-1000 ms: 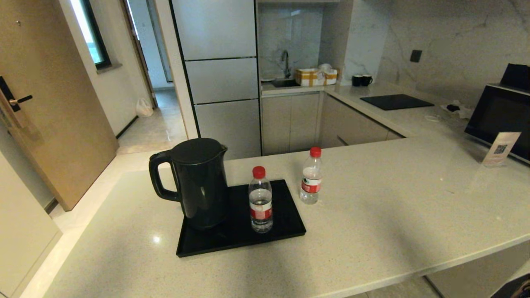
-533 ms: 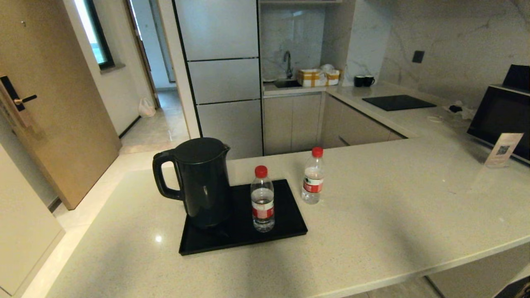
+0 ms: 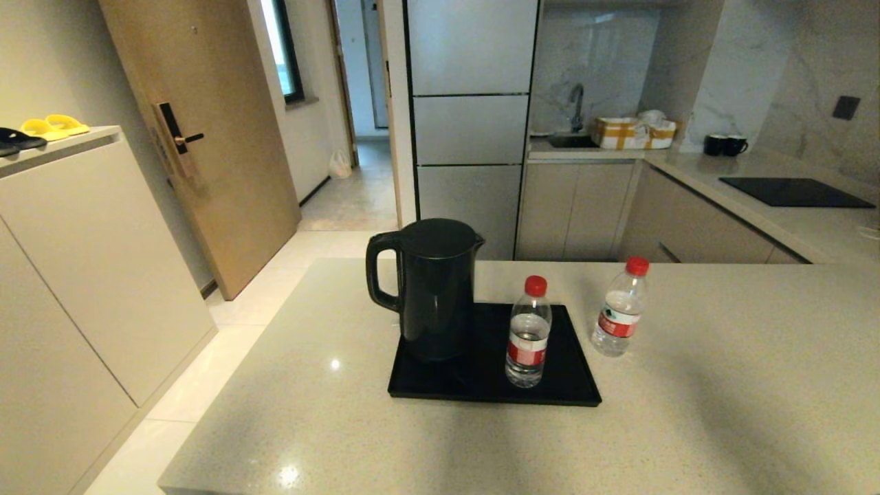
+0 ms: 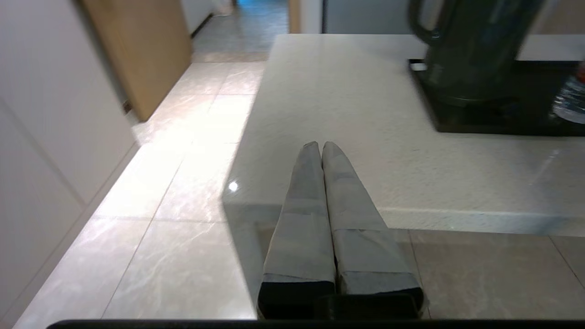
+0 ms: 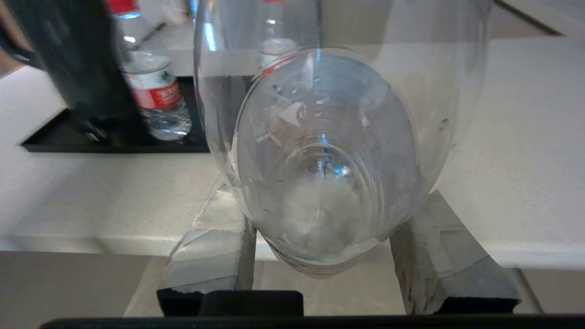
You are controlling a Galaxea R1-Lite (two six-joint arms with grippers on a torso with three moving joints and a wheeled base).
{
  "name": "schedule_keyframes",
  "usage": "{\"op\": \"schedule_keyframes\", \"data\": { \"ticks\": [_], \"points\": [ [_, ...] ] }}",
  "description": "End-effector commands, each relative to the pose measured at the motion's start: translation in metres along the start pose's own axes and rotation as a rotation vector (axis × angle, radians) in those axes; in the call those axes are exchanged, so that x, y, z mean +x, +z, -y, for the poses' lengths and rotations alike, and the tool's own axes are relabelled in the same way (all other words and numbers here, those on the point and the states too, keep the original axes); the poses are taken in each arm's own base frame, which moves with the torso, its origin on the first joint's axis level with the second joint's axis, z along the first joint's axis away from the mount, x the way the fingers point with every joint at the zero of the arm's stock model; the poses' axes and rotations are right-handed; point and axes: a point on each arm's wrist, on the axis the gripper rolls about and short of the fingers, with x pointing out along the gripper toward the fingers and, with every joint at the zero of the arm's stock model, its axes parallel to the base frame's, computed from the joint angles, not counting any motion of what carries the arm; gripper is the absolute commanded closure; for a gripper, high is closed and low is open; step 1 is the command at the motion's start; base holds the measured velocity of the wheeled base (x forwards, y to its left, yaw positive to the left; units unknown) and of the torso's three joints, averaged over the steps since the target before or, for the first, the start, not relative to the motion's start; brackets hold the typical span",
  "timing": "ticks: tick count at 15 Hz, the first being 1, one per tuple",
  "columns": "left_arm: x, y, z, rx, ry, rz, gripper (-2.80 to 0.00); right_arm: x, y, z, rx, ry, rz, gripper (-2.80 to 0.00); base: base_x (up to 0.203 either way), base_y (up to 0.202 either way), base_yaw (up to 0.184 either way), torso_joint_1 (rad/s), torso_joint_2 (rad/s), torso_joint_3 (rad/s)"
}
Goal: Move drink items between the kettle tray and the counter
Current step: Place it on the tray
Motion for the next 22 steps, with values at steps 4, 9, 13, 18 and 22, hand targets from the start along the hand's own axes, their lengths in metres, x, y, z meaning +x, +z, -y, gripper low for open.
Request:
{"op": "schedule_keyframes", "data": {
  "ticks": [4, 9, 13, 18, 22],
  "points": [
    [0.000, 0.000, 0.000, 0.001, 0.001, 0.001, 0.00, 0.000, -0.001, 0.000, -0.011, -0.002, -0.018, 0.00, 0.000, 0.000, 0.017, -0.001, 0.00, 0.001],
    [0.000, 0.000, 0.000, 0.001, 0.000, 0.001, 0.00, 0.001, 0.077, -0.001, 0.101, 0.002, -0.017, 0.00, 0.000, 0.000, 0.000, 0.000, 0.00, 0.000],
    [0.000, 0.000, 0.000, 0.001, 0.000, -0.001, 0.00, 0.063, 0.128, -0.006, 0.094, 0.172, -0.353, 0.00, 0.000, 0.000, 0.000, 0.000, 0.00, 0.000],
    [0.000, 0.000, 0.000, 0.001, 0.000, 0.001, 0.00, 0.193, 0.091, -0.017, 0.047, 0.338, -0.718, 0.00, 0.000, 0.000, 0.000, 0.000, 0.00, 0.000],
    [0.000, 0.000, 0.000, 0.001, 0.000, 0.001, 0.00, 0.303, 0.028, -0.052, 0.025, 0.363, -0.685, 0.00, 0.000, 0.000, 0.000, 0.000, 0.00, 0.000]
  ]
}}
